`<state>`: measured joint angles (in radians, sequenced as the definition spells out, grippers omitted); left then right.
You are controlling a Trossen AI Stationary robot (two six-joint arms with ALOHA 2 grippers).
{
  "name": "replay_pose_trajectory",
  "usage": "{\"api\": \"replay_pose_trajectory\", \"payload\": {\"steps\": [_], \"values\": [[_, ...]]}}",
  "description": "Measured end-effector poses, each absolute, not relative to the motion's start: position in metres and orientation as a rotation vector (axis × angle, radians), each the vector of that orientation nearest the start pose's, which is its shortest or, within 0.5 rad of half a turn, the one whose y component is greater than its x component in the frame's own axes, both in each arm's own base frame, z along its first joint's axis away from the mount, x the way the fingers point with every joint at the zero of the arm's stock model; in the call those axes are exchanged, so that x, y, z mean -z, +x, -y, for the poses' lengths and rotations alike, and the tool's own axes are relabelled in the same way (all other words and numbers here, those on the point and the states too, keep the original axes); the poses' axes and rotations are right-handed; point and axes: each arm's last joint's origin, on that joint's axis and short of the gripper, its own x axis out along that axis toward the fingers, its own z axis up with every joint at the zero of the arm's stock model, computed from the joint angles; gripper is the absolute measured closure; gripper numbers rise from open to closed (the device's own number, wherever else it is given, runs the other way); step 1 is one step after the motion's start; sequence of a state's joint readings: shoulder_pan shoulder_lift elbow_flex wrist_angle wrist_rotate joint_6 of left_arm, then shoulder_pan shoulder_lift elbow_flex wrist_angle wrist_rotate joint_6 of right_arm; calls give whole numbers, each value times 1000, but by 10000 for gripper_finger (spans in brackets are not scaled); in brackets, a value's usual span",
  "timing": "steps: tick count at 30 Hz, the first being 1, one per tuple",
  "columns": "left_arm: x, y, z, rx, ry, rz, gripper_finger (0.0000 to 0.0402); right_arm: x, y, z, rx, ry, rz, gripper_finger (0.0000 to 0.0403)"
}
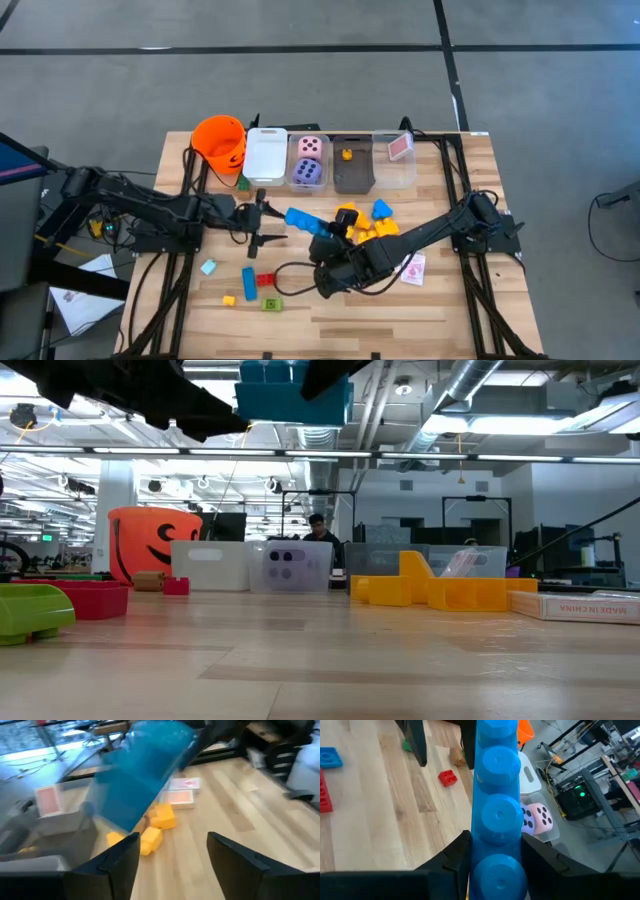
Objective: Pick & Place Toys
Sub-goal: Put the blue stud game piece into the white bin
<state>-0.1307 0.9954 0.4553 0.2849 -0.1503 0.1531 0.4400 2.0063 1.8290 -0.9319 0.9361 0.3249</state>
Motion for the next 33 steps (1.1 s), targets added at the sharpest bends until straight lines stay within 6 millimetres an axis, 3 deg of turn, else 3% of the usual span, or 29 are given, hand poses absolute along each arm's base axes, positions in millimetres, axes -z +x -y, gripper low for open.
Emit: {"api": "replay_pose_trajectory", "payload": {"steps": [8, 16, 33], "values": [[-230, 209, 18, -158, 255, -245, 175, -281, 391, -158, 545, -401, -789, 267], [-230, 209, 22, -47, 243, -227, 176, -281, 390, -161, 530, -389, -790, 267], [-230, 209, 22, -38, 240, -220, 176, -281, 390, -160, 532, -387, -791, 267]]}}
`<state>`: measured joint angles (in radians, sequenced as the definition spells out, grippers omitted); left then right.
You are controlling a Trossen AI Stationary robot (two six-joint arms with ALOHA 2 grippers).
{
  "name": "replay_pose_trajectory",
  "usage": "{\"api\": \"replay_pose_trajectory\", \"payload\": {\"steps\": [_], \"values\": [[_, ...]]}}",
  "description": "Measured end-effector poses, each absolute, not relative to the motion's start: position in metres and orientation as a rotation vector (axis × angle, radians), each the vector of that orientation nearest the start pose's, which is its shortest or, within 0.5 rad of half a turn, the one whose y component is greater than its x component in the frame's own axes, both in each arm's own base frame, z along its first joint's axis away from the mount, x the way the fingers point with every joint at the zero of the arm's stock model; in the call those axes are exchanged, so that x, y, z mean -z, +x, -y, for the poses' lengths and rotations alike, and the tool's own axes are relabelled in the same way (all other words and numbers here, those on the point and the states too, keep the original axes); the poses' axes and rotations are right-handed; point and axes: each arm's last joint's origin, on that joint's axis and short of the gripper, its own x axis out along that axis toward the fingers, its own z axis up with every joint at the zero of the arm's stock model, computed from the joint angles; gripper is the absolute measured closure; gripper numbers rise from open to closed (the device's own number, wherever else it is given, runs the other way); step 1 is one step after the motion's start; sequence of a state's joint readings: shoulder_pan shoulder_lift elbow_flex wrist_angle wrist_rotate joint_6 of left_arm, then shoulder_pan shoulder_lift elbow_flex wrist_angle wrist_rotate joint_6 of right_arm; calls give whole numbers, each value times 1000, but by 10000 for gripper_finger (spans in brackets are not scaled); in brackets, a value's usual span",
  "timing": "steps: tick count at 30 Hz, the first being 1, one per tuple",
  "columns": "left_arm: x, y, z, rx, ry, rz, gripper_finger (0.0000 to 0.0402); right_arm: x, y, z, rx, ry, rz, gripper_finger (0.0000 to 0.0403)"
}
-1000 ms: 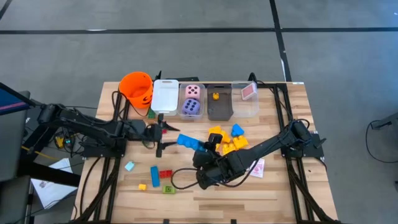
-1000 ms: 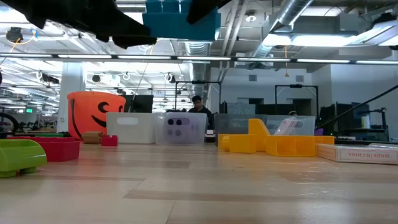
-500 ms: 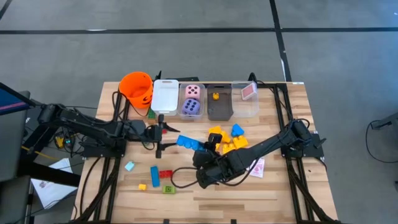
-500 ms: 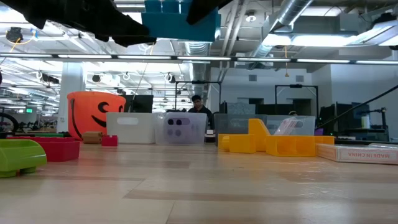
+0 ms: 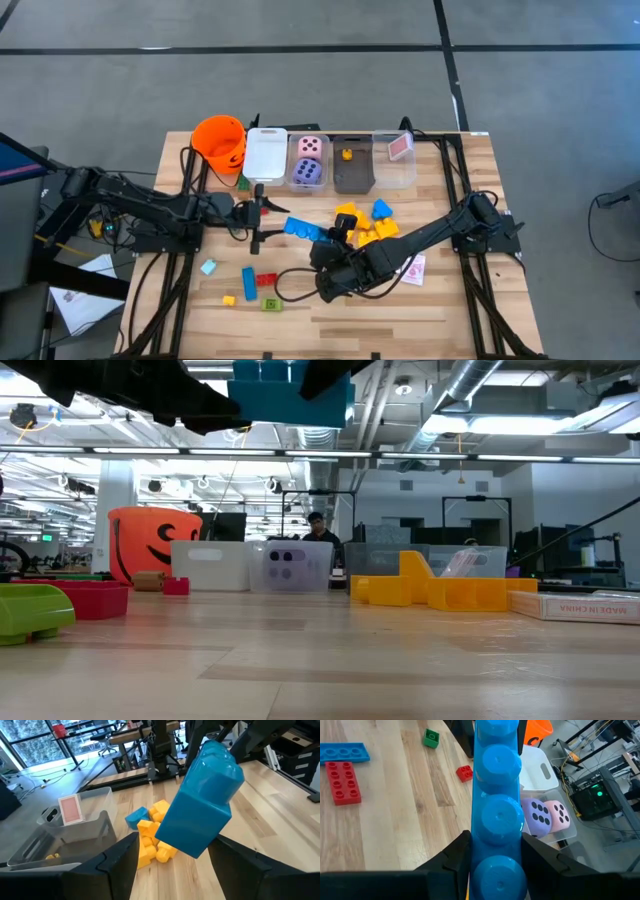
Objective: Pick & Place Toys
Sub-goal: Put the blue stud game piece into the white bin
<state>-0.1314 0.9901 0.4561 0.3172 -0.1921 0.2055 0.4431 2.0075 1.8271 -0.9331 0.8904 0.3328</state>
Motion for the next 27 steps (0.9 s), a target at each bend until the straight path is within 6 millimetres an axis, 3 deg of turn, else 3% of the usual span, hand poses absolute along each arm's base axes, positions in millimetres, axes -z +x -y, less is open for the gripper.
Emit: {"api": "replay_pose_trajectory", "payload": {"steps": [15, 27], "values": [[-229, 209, 22, -45, 242, -238, 176, -280, 390, -160, 530, -392, -800, 267], [-238, 211, 24, 19, 222, -136, 176, -281, 393, -156, 540, -370, -794, 267]]}}
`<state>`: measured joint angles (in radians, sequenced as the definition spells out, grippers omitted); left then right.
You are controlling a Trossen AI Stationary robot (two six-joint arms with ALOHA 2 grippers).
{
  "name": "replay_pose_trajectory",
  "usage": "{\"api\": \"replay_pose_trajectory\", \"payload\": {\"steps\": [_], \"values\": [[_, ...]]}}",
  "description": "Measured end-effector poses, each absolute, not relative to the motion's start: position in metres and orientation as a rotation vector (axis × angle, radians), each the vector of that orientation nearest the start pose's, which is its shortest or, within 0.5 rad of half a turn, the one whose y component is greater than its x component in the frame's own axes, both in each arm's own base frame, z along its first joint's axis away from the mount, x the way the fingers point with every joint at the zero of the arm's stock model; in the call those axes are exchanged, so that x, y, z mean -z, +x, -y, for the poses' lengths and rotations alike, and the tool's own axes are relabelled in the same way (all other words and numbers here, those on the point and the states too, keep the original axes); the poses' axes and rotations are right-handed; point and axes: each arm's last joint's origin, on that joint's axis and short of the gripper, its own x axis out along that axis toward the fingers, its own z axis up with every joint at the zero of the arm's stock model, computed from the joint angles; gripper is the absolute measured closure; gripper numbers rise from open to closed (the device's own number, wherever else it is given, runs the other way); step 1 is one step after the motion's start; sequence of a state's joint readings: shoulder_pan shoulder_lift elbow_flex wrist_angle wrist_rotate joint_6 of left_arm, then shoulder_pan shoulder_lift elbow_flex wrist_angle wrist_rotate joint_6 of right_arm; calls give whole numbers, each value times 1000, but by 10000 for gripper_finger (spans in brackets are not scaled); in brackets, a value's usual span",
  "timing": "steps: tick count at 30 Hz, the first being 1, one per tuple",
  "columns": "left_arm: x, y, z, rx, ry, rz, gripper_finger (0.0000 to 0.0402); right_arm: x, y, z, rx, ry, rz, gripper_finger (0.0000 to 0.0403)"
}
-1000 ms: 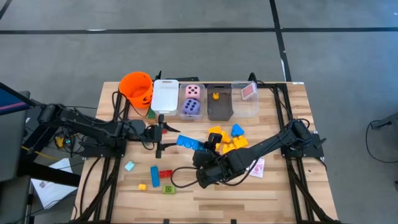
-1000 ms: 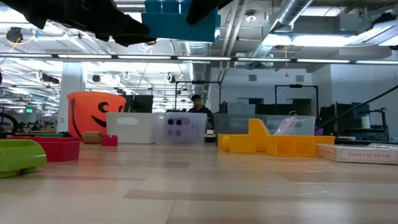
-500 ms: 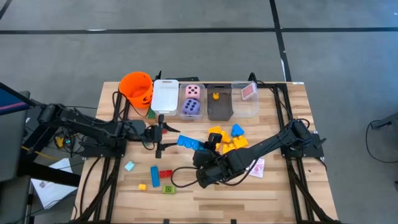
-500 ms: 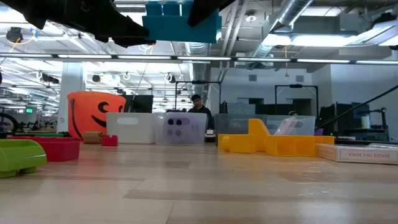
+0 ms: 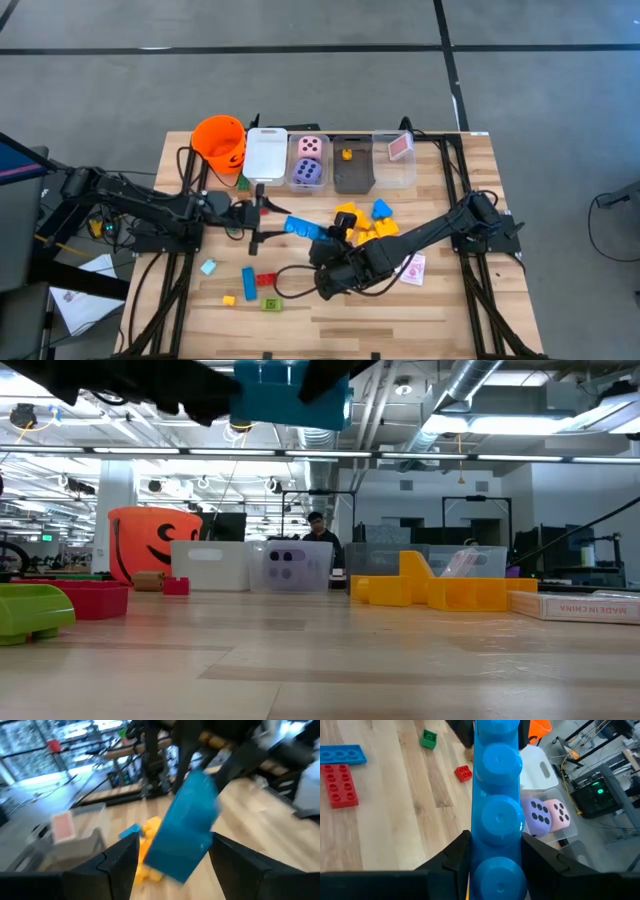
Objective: Pick & Place Toys
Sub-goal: Put the blue stud game piece into the white bin
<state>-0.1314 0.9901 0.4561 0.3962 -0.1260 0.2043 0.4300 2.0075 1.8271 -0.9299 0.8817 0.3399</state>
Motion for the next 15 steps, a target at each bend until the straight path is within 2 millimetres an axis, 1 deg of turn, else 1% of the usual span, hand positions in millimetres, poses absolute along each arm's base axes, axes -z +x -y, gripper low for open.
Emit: {"api": "replay_pose_trajectory", "payload": {"steps": [5, 15], "values": [[-243, 211, 26, 86, 211, -84, 179, -280, 393, -156, 531, -366, -799, 267], [-239, 213, 27, 90, 215, -105, 216, -281, 394, -156, 541, -361, -781, 266]]}}
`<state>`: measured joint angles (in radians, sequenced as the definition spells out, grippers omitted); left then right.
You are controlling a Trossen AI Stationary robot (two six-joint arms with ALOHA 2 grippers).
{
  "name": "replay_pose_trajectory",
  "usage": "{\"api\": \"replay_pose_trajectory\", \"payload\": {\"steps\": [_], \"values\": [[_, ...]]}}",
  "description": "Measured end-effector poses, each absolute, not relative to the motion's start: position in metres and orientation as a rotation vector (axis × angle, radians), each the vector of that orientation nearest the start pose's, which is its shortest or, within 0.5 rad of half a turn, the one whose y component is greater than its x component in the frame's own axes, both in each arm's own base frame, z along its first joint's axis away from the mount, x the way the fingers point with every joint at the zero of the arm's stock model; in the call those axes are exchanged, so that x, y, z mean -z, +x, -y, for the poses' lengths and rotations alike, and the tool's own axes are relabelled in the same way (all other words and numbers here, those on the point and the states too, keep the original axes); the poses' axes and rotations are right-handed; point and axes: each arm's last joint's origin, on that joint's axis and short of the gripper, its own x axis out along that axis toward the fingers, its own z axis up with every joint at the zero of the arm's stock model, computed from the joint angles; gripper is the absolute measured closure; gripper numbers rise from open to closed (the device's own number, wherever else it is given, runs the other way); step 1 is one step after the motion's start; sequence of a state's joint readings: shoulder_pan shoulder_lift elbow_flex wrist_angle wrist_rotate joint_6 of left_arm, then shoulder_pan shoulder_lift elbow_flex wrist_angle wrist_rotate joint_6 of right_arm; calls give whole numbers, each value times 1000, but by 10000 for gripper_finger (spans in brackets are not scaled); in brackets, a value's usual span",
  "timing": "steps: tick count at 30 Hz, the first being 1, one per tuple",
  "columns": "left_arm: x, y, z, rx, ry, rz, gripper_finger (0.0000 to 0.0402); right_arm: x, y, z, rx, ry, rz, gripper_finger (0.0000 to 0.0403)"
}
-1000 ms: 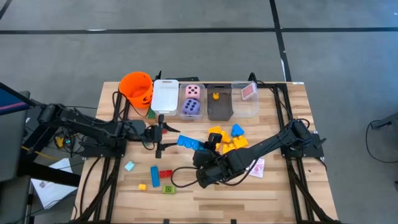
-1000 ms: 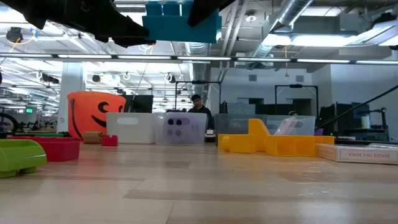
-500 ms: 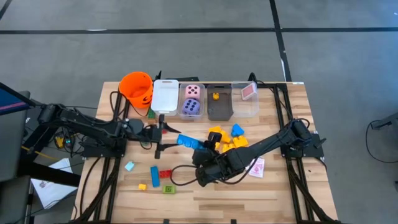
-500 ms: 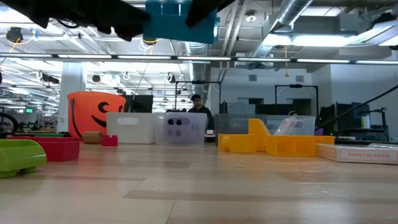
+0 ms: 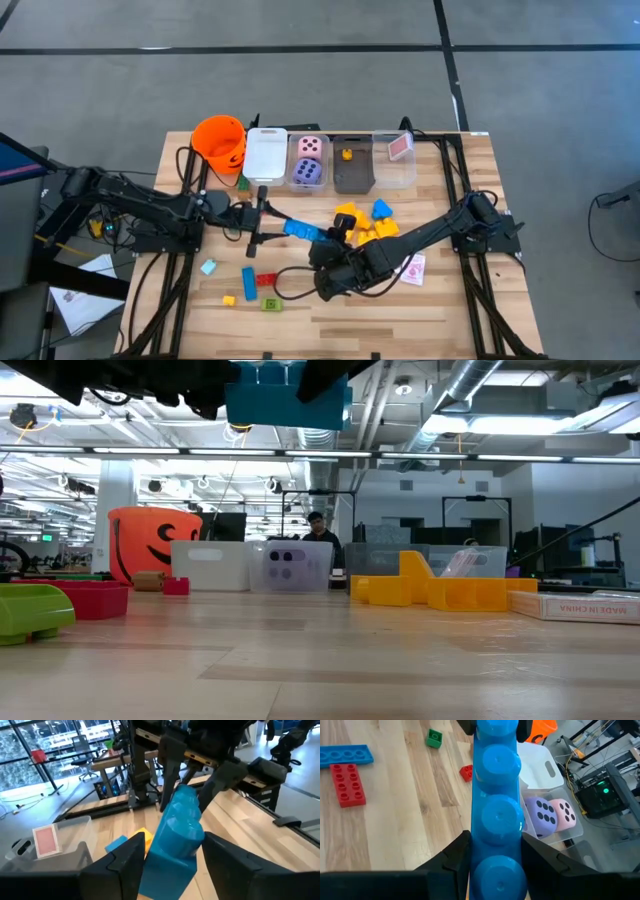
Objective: Pick & Place Toys
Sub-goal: Put the blue stud game piece into the white bin
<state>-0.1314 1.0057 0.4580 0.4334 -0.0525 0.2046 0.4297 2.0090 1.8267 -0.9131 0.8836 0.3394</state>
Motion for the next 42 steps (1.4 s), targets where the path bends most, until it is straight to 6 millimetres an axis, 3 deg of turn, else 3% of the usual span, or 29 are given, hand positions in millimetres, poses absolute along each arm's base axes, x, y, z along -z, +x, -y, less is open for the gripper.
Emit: {"api": "replay_pose_trajectory", "payload": {"steps": [8, 17, 29, 42], "values": [[-228, 221, 28, 96, 221, -158, 217, -280, 395, -157, 534, -361, -776, 265], [-230, 223, 28, 89, 218, -132, 210, -282, 396, -157, 542, -356, -759, 265], [-229, 223, 25, 91, 225, -133, 256, -282, 397, -154, 559, -367, -755, 262], [-230, 223, 20, -80, 224, -138, 261, -284, 401, -145, 636, -366, -715, 181]]}}
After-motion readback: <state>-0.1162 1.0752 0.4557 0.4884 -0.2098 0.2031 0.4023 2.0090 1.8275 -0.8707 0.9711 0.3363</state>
